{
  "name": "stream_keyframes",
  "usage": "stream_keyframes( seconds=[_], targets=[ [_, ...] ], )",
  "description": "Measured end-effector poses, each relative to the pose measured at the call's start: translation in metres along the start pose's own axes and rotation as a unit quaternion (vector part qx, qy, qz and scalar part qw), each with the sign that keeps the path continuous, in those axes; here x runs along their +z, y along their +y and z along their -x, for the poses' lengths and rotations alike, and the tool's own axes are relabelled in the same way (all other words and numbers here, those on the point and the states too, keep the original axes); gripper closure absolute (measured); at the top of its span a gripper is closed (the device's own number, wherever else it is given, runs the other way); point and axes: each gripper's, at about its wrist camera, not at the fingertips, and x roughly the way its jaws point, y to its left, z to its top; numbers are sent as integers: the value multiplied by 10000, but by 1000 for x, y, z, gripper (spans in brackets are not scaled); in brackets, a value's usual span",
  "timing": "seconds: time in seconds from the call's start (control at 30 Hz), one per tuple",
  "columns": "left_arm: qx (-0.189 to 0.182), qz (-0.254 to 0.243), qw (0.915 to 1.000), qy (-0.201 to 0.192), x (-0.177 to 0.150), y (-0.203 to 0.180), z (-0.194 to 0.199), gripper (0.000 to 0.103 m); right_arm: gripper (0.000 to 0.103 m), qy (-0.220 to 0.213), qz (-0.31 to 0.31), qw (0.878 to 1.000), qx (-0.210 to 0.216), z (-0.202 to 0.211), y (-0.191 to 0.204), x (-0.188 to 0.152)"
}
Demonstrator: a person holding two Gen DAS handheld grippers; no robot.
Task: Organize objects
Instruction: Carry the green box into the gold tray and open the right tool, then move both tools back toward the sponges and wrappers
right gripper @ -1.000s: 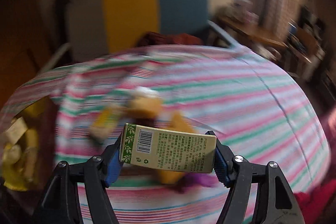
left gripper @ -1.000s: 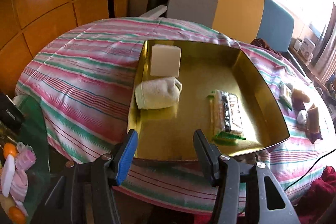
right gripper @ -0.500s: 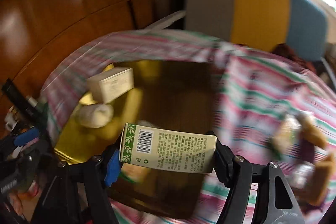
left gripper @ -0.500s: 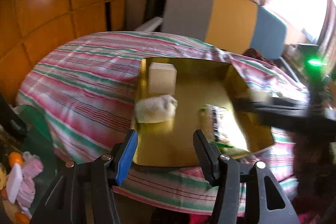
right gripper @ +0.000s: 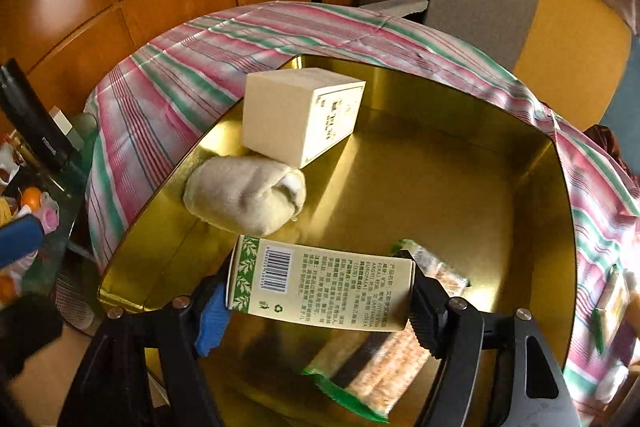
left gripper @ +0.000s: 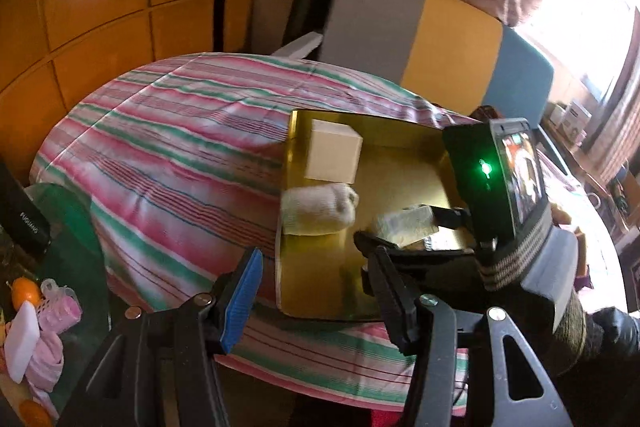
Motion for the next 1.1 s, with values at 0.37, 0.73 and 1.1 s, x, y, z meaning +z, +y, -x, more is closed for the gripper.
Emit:
stream_keyframes(
  seconds=[0.37,0.73,1.1],
  targets=[
    [272,100,9996,-22,2,13,-3,48,16,-174,66,9996,-212,4,4,-7],
    [-85,-244,9992,311,-4,-19,-20,47,14,-749,-643,9939,-492,58,-43,-24],
    [-911,-1436,9850,280,5,-110,-18,47,13,-955,-1876,9698,-1235,134,-168,-85]
  ],
)
